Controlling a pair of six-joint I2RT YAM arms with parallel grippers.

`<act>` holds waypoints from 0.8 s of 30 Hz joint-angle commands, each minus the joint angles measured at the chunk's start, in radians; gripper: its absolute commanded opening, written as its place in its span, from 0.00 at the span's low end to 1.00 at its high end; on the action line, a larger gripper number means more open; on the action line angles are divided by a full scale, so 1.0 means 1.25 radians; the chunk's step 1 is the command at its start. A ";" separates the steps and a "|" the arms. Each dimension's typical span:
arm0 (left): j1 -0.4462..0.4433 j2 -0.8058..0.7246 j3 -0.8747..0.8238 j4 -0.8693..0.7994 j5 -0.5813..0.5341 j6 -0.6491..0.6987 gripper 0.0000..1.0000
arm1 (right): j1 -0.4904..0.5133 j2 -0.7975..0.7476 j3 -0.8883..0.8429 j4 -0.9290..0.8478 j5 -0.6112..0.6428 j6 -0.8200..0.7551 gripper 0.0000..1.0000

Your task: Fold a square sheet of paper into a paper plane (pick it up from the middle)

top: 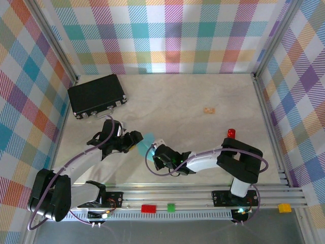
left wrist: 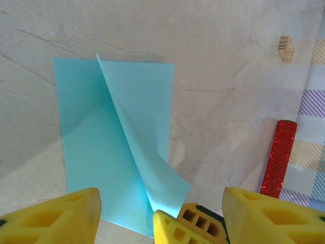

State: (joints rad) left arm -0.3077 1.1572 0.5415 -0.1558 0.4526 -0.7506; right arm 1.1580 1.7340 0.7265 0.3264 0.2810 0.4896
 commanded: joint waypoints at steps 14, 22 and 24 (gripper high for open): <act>0.014 -0.002 -0.021 0.022 0.048 0.008 0.47 | -0.091 0.022 -0.112 0.282 -0.258 0.279 0.01; 0.014 0.041 -0.041 0.098 0.120 0.017 0.23 | -0.126 0.053 -0.118 0.319 -0.351 0.359 0.01; 0.014 0.058 -0.041 0.117 0.135 0.018 0.22 | -0.127 0.056 -0.119 0.315 -0.346 0.366 0.01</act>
State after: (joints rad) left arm -0.2985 1.2064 0.5053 -0.0650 0.5648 -0.7391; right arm 1.0061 1.7878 0.5941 0.6773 -0.1104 0.8986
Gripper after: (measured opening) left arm 0.220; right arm 0.059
